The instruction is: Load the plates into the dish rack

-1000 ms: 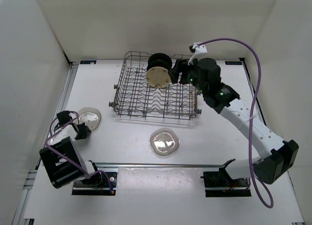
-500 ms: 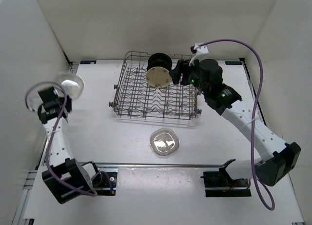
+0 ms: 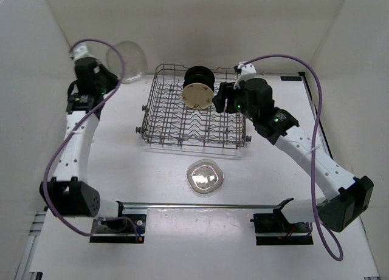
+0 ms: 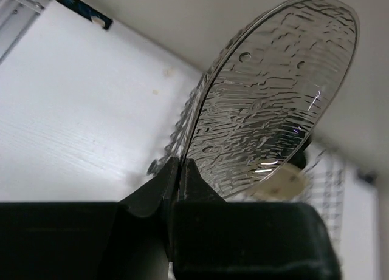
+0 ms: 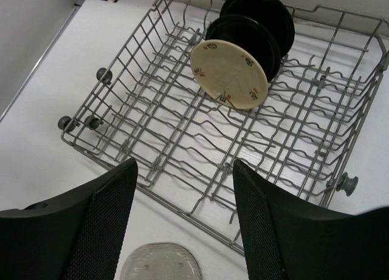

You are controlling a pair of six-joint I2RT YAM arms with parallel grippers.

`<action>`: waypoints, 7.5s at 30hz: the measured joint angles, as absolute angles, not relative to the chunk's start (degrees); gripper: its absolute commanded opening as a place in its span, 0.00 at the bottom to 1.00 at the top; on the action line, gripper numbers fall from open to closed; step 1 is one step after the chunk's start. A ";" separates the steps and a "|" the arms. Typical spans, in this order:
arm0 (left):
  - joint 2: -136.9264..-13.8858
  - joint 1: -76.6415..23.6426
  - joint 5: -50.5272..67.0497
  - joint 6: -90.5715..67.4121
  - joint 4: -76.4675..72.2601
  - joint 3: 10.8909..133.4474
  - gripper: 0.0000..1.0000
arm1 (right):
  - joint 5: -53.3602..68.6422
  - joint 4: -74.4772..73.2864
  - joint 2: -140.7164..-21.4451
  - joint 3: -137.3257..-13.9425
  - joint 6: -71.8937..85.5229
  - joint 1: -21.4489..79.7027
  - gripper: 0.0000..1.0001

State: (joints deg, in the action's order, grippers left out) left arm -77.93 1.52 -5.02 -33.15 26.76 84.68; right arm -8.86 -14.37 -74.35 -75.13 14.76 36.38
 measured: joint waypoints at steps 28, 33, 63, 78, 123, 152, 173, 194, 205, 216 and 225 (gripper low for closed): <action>-96.03 -18.98 -1.13 18.48 24.38 95.07 0.10 | -14.48 -22.74 -71.57 -75.09 12.69 36.38 0.99; -96.05 -18.94 4.23 25.65 23.38 95.07 0.10 | -16.78 -24.05 -71.57 -75.09 12.60 36.32 0.99; -108.53 -27.97 2.04 52.47 14.46 89.56 0.10 | -24.77 -30.04 -64.42 -73.10 21.52 22.15 0.99; -109.47 -28.25 1.04 52.99 8.62 93.36 0.10 | -26.57 -29.91 -64.31 -72.25 20.53 21.17 0.99; -111.92 -31.51 1.41 56.34 5.78 83.48 0.10 | -26.70 -29.91 -62.30 -70.37 20.56 20.62 0.99; -111.59 -31.42 1.67 55.61 6.52 80.82 0.58 | -26.65 -29.91 -62.17 -69.38 20.60 20.62 0.99; -97.93 -28.88 3.86 49.04 9.65 77.91 0.78 | -25.06 -29.89 -62.26 -68.55 21.89 20.62 0.99; -65.08 -14.22 10.24 -21.19 24.56 68.23 1.00 | 22.46 -27.51 -66.30 -65.28 35.64 14.09 1.00; -61.93 -9.06 20.93 -25.78 27.44 62.50 1.00 | 23.64 -33.56 -34.44 -32.80 36.10 15.40 0.97; -64.75 -8.95 22.24 -27.05 27.44 64.60 1.00 | 22.48 -28.36 -25.96 -12.78 38.65 15.51 0.95; -65.21 -8.95 22.24 -27.73 27.42 65.10 1.00 | 19.29 -11.11 -35.94 -9.19 43.86 25.39 0.94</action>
